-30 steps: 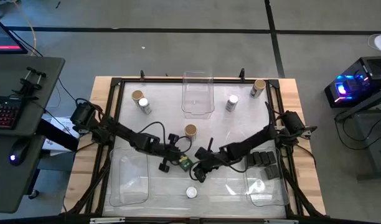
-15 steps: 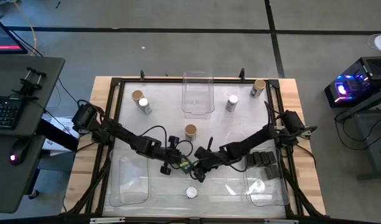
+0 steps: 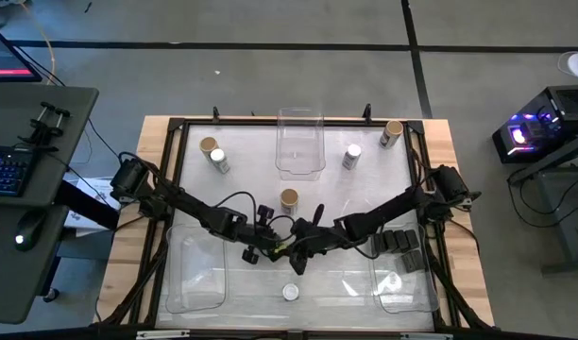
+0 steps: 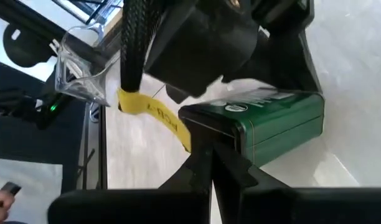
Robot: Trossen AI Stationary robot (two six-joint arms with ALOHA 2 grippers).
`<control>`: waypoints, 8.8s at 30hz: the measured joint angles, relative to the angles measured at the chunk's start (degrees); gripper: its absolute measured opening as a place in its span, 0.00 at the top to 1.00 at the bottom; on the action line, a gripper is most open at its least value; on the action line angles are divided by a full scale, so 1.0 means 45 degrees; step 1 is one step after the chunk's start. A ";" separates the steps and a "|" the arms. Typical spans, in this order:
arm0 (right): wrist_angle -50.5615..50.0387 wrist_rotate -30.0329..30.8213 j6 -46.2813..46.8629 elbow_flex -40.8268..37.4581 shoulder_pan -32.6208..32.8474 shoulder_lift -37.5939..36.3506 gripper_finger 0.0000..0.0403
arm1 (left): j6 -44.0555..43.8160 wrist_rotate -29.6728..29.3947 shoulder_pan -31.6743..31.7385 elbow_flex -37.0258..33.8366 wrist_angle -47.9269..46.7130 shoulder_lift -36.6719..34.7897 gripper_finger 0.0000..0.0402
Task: Sort spices by type
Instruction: Put the black spice can into the right transparent bin
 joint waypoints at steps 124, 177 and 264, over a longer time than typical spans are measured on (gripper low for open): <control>-1.5209 -0.0308 -0.3598 0.6751 0.0010 0.0409 0.35 | -0.6362 -0.4586 0.1156 -0.0887 -0.3343 -1.1403 1.00; -2.0880 -0.0265 1.1052 0.4346 0.5995 -0.6048 0.71 | -0.5133 -0.3373 0.3611 -0.0887 -0.1271 -1.1355 1.00; -1.9071 -0.3356 1.0132 -0.0481 0.5184 -0.6070 1.00 | -0.5589 -0.2477 0.3920 -0.0887 -0.1664 -1.1352 1.00</control>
